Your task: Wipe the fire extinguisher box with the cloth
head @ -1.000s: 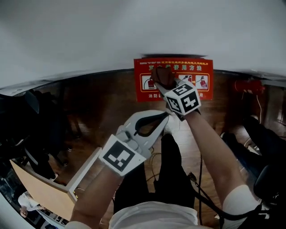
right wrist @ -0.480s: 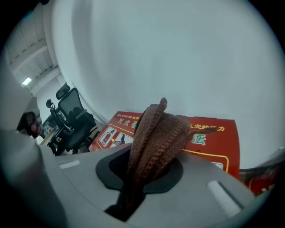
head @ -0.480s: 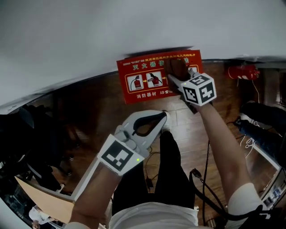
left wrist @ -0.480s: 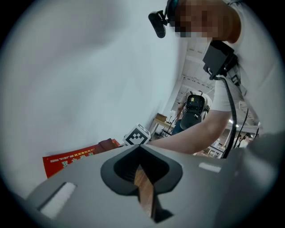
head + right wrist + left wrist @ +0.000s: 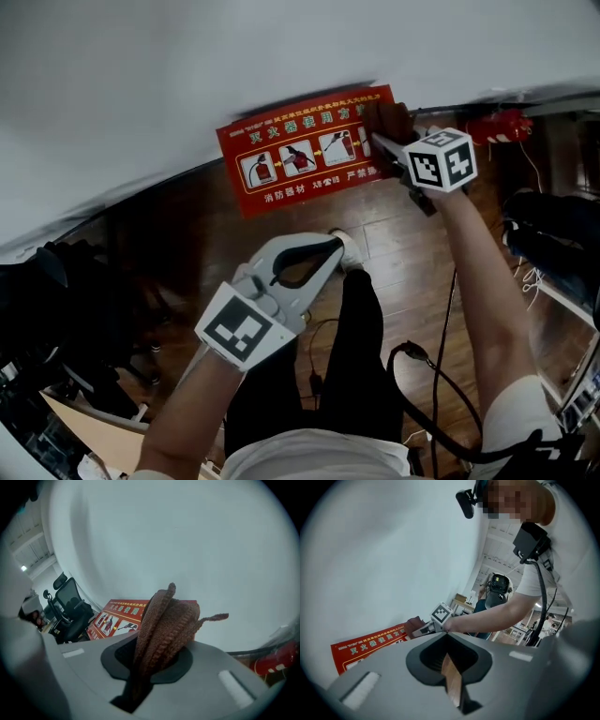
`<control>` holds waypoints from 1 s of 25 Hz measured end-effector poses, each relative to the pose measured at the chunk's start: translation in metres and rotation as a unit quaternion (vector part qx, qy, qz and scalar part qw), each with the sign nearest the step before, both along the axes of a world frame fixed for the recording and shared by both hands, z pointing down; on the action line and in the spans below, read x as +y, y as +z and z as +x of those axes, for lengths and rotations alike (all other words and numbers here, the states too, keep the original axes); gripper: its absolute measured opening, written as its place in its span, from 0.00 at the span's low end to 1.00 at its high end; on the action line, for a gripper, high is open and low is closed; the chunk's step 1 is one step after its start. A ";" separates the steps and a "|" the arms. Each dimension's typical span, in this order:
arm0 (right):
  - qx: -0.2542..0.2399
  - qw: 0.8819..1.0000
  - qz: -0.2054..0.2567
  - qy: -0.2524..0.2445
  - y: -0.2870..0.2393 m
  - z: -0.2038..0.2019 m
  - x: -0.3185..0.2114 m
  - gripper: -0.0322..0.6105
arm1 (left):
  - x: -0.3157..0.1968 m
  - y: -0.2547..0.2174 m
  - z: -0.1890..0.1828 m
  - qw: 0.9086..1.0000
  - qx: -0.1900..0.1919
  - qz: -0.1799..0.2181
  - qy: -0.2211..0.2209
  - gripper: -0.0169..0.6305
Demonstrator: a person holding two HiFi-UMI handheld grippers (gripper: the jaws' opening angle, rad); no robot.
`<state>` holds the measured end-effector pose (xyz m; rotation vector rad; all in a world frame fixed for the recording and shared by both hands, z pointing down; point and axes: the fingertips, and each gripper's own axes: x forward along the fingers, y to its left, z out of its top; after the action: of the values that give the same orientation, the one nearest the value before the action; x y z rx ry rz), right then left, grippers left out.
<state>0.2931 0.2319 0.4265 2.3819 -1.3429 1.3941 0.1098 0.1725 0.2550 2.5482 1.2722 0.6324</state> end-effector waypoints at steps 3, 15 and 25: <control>-0.012 0.999 0.033 0.014 -0.003 0.003 0.016 0.12 | 0.013 0.003 -0.005 1.000 -0.005 0.004 0.011 0.02; -0.168 0.948 0.265 -0.048 0.004 0.016 0.057 0.12 | 0.127 0.013 0.067 0.997 -0.012 0.020 0.072 0.02; -0.240 0.899 0.363 -0.051 0.059 0.021 0.062 0.12 | 0.172 0.034 0.146 0.992 -0.003 0.036 0.119 0.02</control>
<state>0.3142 0.2942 0.4858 2.3413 -2.4497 1.7537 0.2560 0.3447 0.2890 2.4677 1.5927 0.7439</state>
